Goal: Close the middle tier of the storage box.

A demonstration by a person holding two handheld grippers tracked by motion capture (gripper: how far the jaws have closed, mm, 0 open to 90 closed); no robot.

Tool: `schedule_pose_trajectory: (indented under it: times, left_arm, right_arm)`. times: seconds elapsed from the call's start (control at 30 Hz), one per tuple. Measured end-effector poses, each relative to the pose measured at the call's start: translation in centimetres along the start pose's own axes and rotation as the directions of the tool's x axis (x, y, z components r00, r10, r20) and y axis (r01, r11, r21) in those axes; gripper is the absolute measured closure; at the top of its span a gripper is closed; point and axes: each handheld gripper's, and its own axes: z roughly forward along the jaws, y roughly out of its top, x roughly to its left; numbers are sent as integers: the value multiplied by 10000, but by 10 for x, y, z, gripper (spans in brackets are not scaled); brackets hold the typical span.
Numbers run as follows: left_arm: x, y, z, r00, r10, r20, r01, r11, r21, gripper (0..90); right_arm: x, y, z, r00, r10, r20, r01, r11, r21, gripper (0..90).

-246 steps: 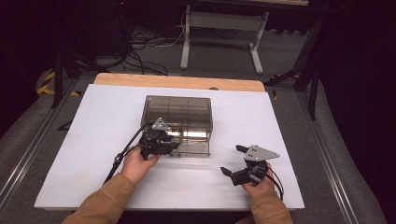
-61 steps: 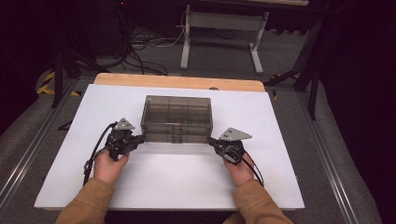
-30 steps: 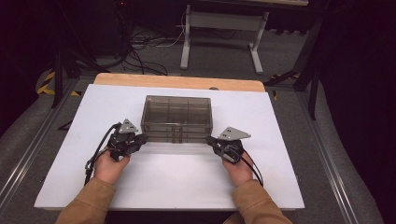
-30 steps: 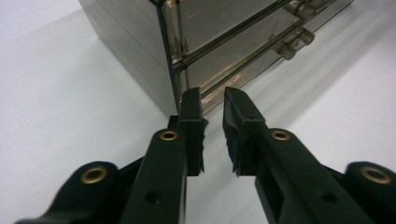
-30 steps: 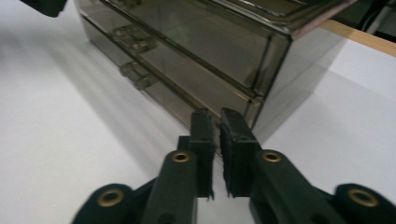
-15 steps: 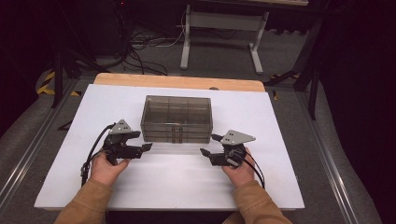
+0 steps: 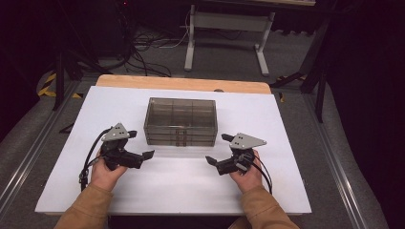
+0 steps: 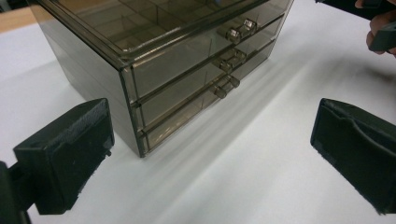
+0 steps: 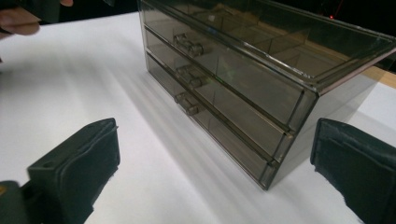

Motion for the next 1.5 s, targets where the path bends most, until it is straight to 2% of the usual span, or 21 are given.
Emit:
schedule_pose_trajectory:
  times: [0.13, 0.17, 0.2, 0.23, 0.27, 0.33, 0.4, 0.43, 0.47, 0.5, 0.57, 0.6, 0.63, 0.73, 0.77, 0.83, 1.1, 1.23, 1.27, 1.37, 1.5]
  left_arm:
    - [0, -1, -4, 9999, -69, -84, 65, 9992, -391, 2]
    - [2, -1, -6, 9996, 129, -254, -141, 9988, -471, 2]
    - [1, -2, -6, 9997, -56, -218, 42, 9979, -641, 2]
    - [2, -2, -8, 9993, 152, -336, -174, 9977, -648, 2]
    - [0, -4, -8, 9996, -88, -260, 68, 9971, -753, 2]
    - [3, -4, -10, 9987, 272, -423, -301, 9971, -692, 3]
    - [2, -5, -11, 9990, 170, -404, -197, 9974, -686, 3]
    - [1, -7, -12, 9986, 226, -487, -261, 9970, -724, 3]
    - [2, -10, -16, 9965, 486, -675, -541, 9951, -827, 3]
    - [2, -12, -17, 9973, 367, -641, -426, 9948, -930, 4]
    - [6, -15, -21, 9956, 526, -775, -609, 9923, -1079, 4]
    - [6, -16, -23, 9976, 277, -632, -349, 9928, -1146, 4]
    - [9, -18, -25, 9973, 357, -649, -436, 9913, -1243, 5]
    - [11, -22, -30, 9984, 185, -542, -260, 9897, -1407, 5]
    - [12, -24, -32, 9972, 355, -651, -448, 9882, -1466, 5]
    - [12, -28, -35, 9983, 170, -549, -253, 9876, -1551, 5]
    - [15, -46, -42, 9947, 530, -879, -649, 9881, -1391, 3]
    - [18, -52, -46, 9952, 345, -921, -474, 9886, -1428, 3]
    - [18, -54, -47, 9964, 152, -829, -272, 9889, -1460, 3]
    - [21, -59, -50, 9948, 239, -994, -380, 9890, -1430, 3]
    - [23, -69, -53, 9939, 68, -1103, -222, 9901, -1389, 3]
  right_arm:
    - [0, 1, -3, 9999, 119, -122, -121, 9998, -181, 4]
    - [0, 1, -3, 9999, 87, -101, -89, 9997, -207, 3]
    - [0, 1, -4, 9999, 61, -99, -63, 9998, -214, 1]
    - [1, 1, -5, 10000, 26, -88, -28, 9997, -246, 0]
    - [1, 1, -6, 9999, 18, -102, -21, 9996, -268, 0]
    - [1, 1, -9, 9999, 5, -114, -8, 9995, -322, 0]
    - [1, 1, -12, 9999, -16, -119, 12, 9994, -340, 0]
    - [1, 0, -14, 9999, -55, -103, 52, 9994, -353, 0]
    - [1, 0, -16, 9999, -56, -102, 52, 9994, -349, 0]
    - [1, -1, -17, 9999, -73, -78, 70, 9993, -358, 0]
    - [0, -2, -22, 10000, -70, -57, 67, 9989, -456, 0]
    - [0, -4, -25, 10000, -73, -38, 71, 9985, -542, 0]
    - [0, -6, -27, 9999, -97, 31, 99, 9981, -610, 0]
    - [-1, -12, -33, 9998, -75, 174, 89, 9967, -810, 0]
    - [-2, -13, -36, 9995, -99, 289, 122, 9965, -823, 0]
    - [-3, -16, -40, 9990, -129, 420, 168, 9955, -931, 0]
    - [-10, -21, -55, 9970, 144, 763, -53, 9931, -1174, 0]
    - [-13, -28, -63, 9957, 333, 860, -233, 9931, -1147, 0]
    - [-14, -30, -64, 9955, 364, 878, -264, 9933, -1124, 0]
    - [-16, -35, -68, 9941, 464, 983, -372, 9950, -929, 0]
    - [-18, -44, -73, 9932, 578, 1013, -502, 9958, -763, 0]
